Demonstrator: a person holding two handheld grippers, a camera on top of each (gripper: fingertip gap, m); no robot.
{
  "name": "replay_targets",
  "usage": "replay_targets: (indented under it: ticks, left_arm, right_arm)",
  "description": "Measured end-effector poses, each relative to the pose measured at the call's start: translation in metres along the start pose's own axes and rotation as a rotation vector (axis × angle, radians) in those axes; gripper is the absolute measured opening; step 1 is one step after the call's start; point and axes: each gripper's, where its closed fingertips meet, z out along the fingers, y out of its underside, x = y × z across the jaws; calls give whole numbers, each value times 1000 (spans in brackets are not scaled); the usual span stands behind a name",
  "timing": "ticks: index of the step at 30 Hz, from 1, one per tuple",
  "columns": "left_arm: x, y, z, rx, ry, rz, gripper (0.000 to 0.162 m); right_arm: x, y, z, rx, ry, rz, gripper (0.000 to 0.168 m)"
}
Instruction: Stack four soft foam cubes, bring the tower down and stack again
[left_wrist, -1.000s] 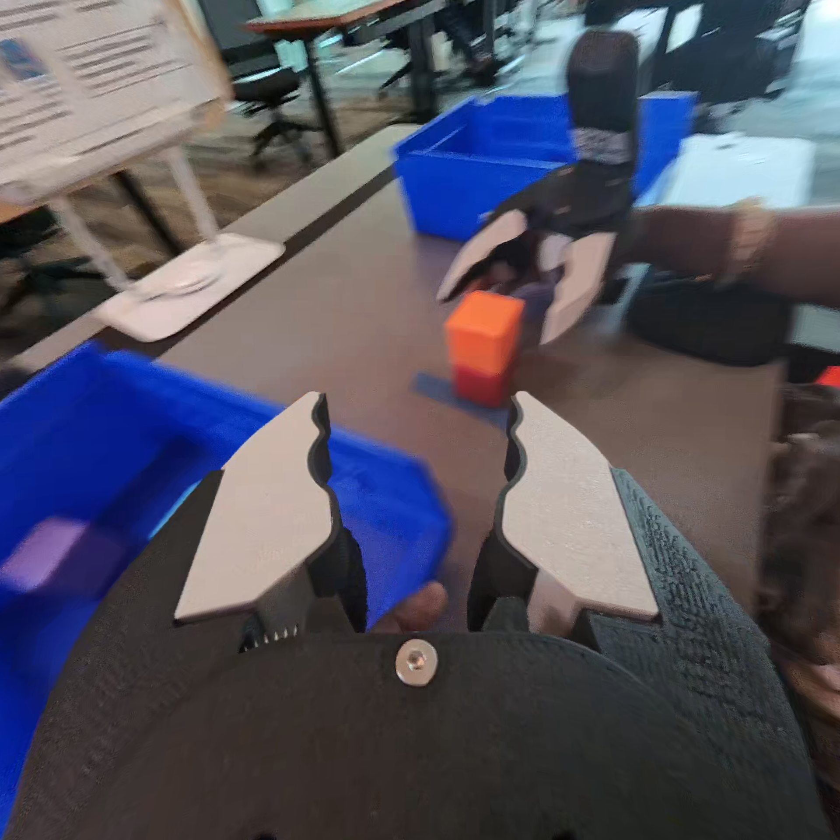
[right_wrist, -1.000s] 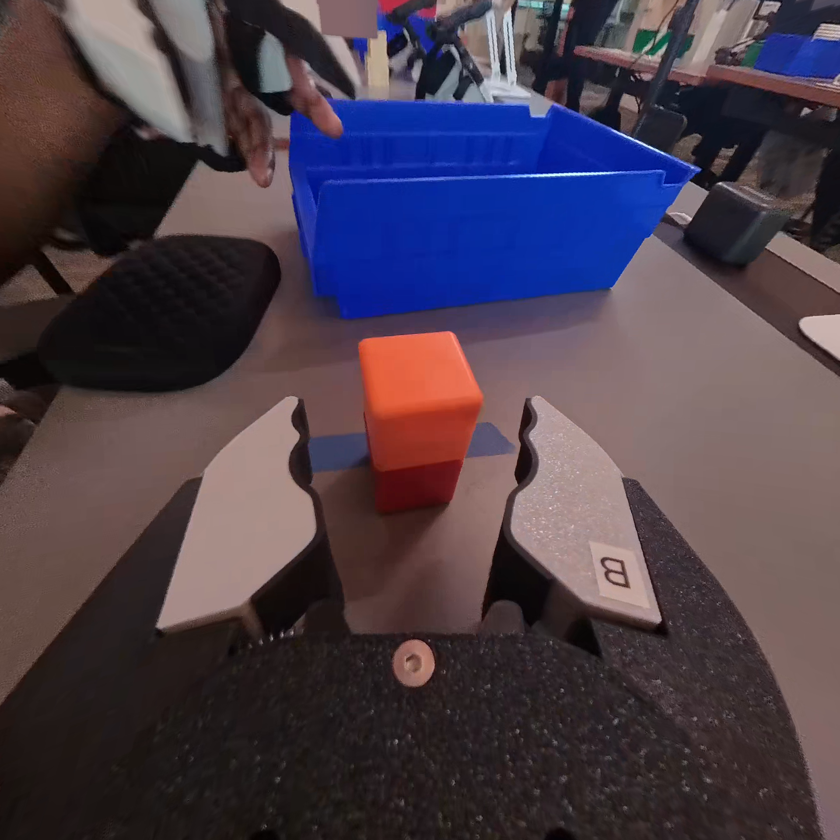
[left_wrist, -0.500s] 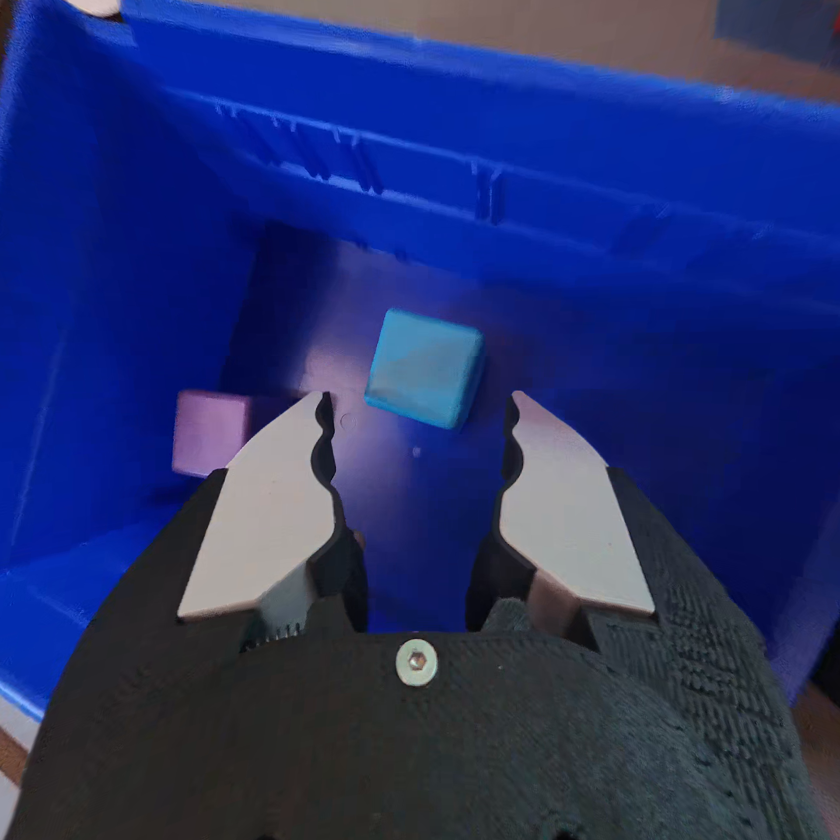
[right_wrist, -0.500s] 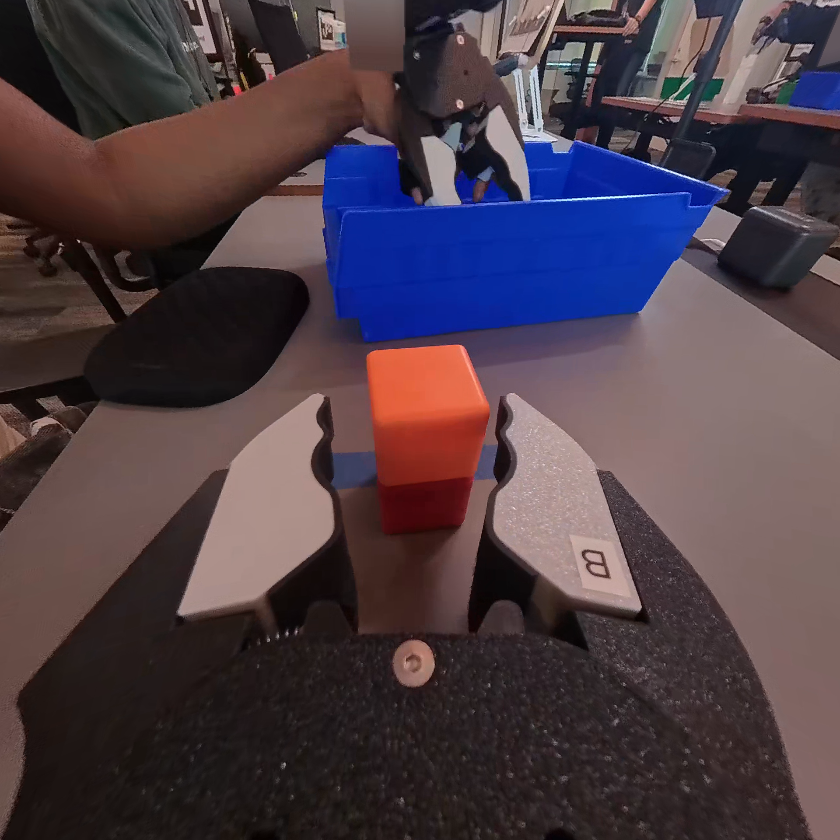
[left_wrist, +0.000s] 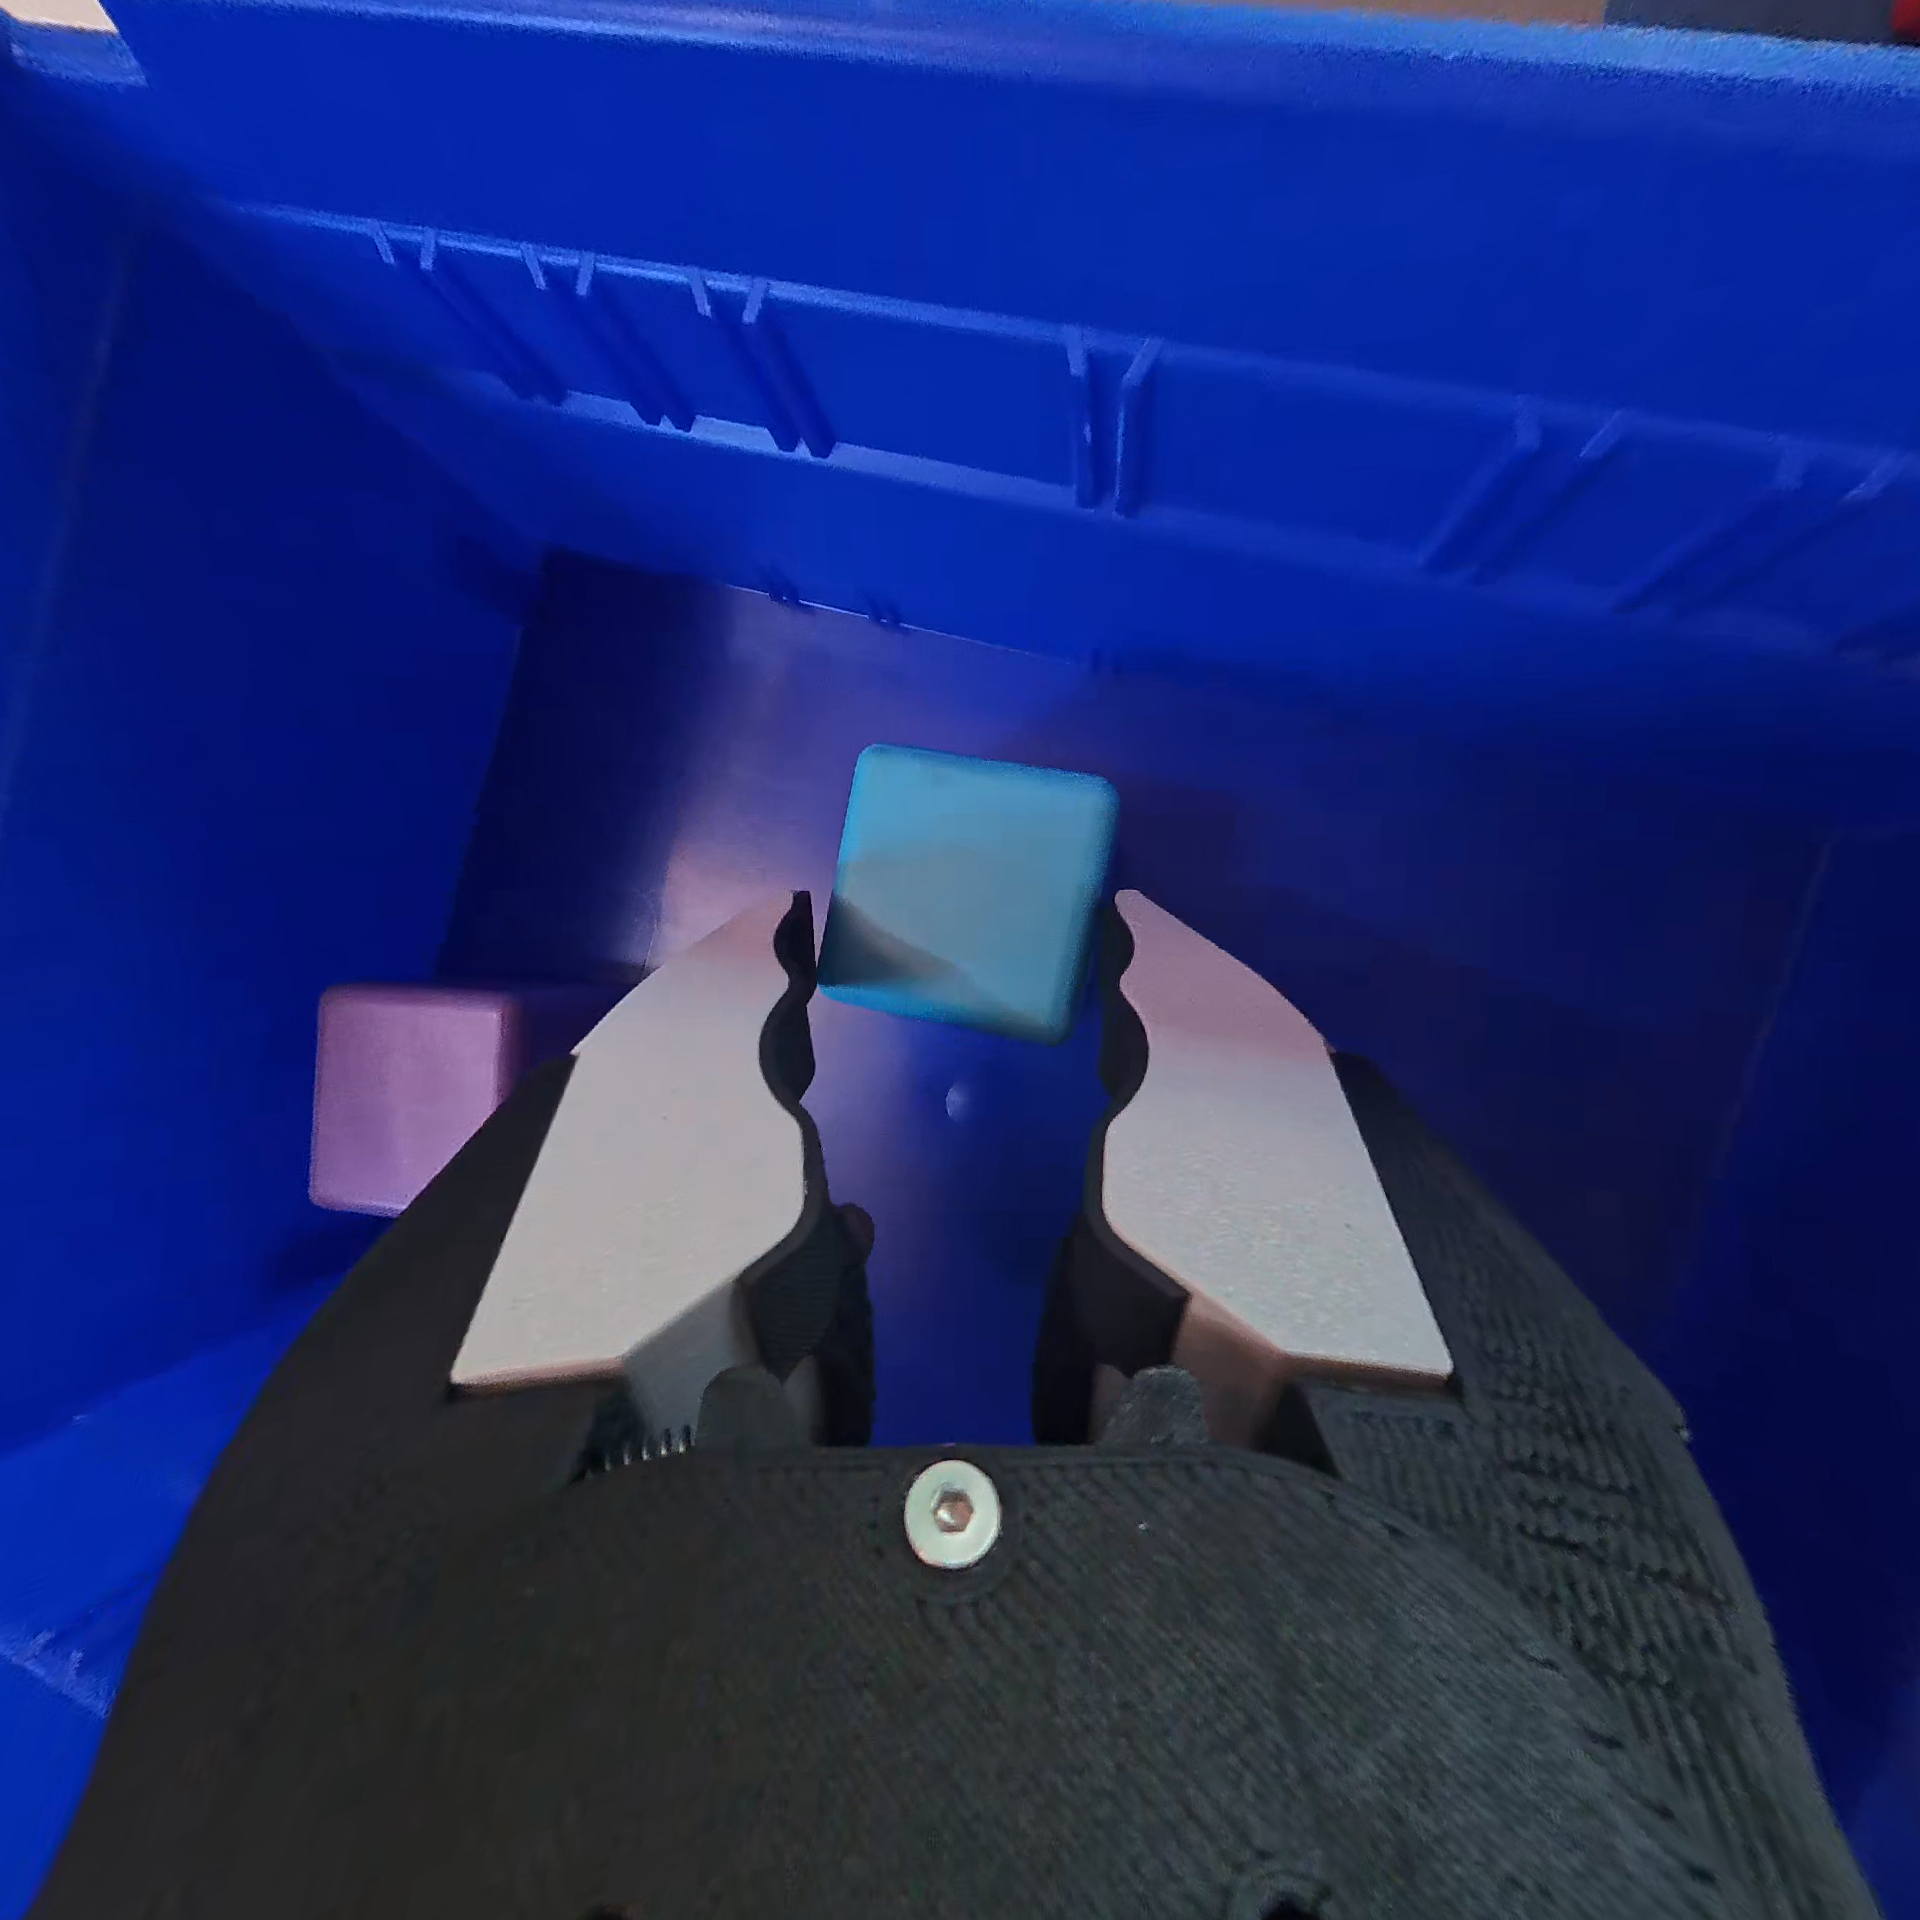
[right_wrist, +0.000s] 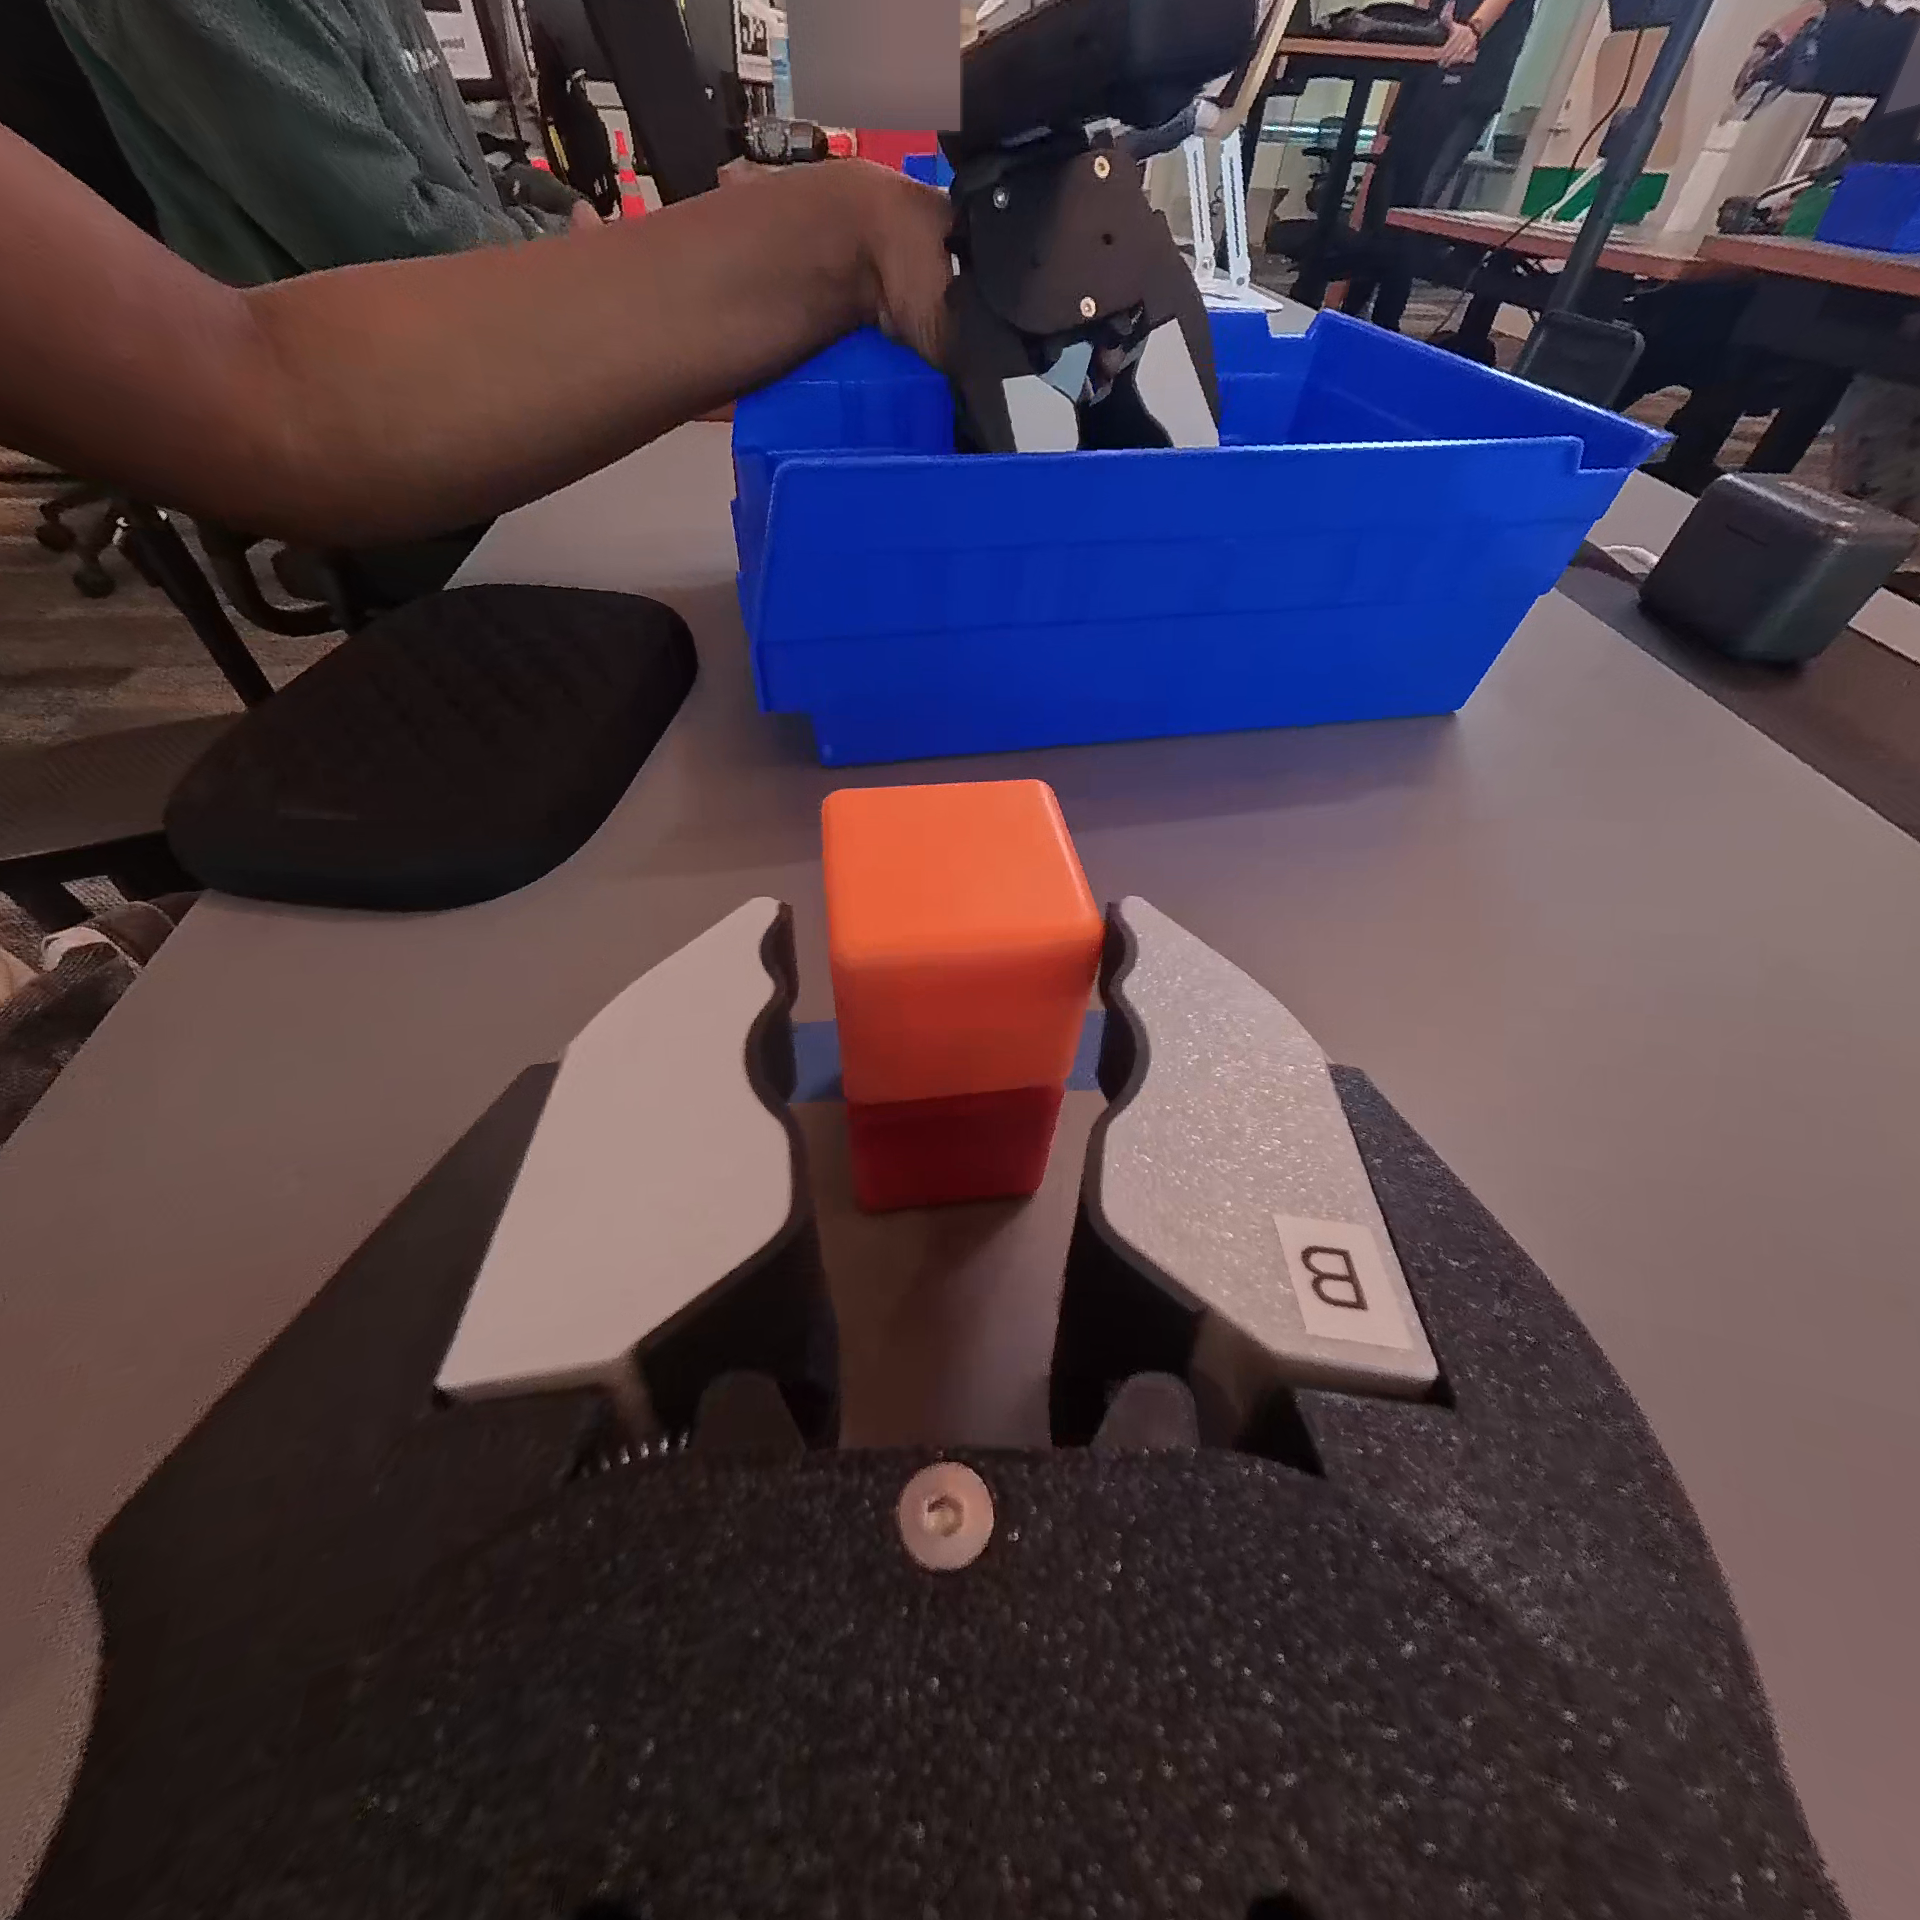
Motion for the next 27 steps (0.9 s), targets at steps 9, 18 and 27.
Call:
replay_targets:
  ticks: [9, 18, 27]
  left_arm:
    - [-8, -24, -29, 139, -52, -72, 49]
    - [28, -113, -103, 330, -60, 55, 49]
    - [146, -195, -52, 331, 184, 246, 49]
  right_arm:
    - [-1, 2, 1, -21, 3, -6, 49]
    - [-1, 1, 1, -21, 3, -7, 49]
    - [-1, 1, 2, -21, 6, -9, 49]
